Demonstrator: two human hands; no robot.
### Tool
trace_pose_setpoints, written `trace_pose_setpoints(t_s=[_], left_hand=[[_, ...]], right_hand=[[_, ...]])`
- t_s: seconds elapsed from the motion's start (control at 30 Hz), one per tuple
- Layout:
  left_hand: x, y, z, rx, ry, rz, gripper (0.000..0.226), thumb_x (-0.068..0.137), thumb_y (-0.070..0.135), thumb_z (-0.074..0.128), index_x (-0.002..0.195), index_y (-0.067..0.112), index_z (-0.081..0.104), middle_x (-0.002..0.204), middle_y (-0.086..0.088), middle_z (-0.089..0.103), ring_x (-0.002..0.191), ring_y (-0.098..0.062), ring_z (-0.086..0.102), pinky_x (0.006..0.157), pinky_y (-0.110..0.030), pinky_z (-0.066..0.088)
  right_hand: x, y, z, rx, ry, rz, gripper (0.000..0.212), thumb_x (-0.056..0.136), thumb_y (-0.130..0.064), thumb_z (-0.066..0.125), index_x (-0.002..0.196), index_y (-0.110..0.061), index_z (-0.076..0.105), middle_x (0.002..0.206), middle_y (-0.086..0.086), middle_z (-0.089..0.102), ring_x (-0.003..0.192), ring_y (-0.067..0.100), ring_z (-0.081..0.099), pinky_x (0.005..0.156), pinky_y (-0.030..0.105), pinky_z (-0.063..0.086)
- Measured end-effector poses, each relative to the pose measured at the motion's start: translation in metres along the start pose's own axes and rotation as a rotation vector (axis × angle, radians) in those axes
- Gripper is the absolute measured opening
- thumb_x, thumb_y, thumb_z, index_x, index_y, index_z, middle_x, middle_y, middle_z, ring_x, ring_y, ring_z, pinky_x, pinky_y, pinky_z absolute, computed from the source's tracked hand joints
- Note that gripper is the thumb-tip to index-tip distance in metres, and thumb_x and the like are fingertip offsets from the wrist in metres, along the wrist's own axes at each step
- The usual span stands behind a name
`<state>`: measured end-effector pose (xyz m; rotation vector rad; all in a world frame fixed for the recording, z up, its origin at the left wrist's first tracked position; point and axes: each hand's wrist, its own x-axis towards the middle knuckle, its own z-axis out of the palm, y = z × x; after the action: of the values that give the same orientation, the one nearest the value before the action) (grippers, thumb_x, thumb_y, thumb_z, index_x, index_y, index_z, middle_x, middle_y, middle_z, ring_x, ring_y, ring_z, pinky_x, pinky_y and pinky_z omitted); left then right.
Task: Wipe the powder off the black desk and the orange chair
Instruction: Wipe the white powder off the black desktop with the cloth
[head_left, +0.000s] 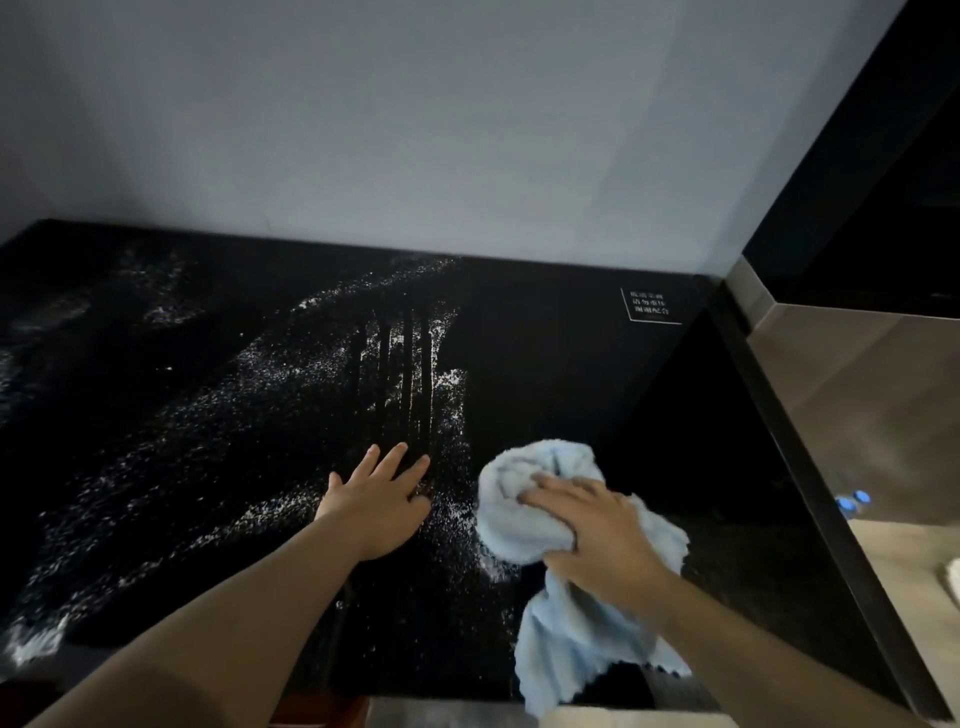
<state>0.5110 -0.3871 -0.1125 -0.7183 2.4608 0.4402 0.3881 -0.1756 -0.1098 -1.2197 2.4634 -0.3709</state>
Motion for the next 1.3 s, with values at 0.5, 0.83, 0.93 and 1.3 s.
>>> trace_pose_setpoints(t_s=[0.5,0.83,0.93,1.3], left_hand=[[-0.080,-0.025,0.049,0.066,-0.024,0.137,0.057,0.099,0.038,0.022,0.151,0.035,-0.002,0.159,0.006,-0.016,0.146,-0.020,-0.016,0.115,-0.054,-0.002],[-0.100,-0.033,0.058,0.094,-0.046,0.182,0.057,0.100,0.039,0.021,0.151,0.034,-0.004,0.158,0.005,-0.016,0.146,-0.022,-0.017,0.116,-0.053,-0.003],[-0.103,-0.034,0.058,0.094,-0.047,0.196,0.057,0.100,0.038,0.021,0.151,0.033,-0.003,0.159,0.004,-0.016,0.146,-0.022,-0.017,0.116,-0.053,-0.002],[-0.111,-0.031,0.059,0.032,-0.086,0.177,0.052,0.102,0.037,0.020,0.152,0.033,0.006,0.160,0.005,-0.011,0.146,-0.022,-0.016,0.116,-0.053,-0.001]], right_hand=[[-0.065,-0.042,0.035,-0.077,0.035,0.365,0.063,0.080,-0.046,0.030,0.143,-0.043,0.026,0.156,-0.015,0.017,0.139,0.019,0.021,0.106,0.044,0.028],[-0.109,-0.071,0.063,-0.034,0.099,0.328,0.051,0.084,-0.035,0.044,0.134,-0.043,0.041,0.147,-0.018,0.034,0.130,0.015,0.032,0.102,0.041,0.029],[-0.116,-0.076,0.066,-0.010,0.111,0.338,0.050,0.083,-0.035,0.046,0.132,-0.041,0.045,0.144,-0.020,0.037,0.129,0.015,0.033,0.101,0.039,0.028],[-0.127,-0.087,0.042,0.122,0.006,0.334,0.033,0.080,-0.028,0.050,0.109,-0.037,0.062,0.113,-0.011,0.056,0.111,0.016,0.047,0.089,0.038,0.036]])
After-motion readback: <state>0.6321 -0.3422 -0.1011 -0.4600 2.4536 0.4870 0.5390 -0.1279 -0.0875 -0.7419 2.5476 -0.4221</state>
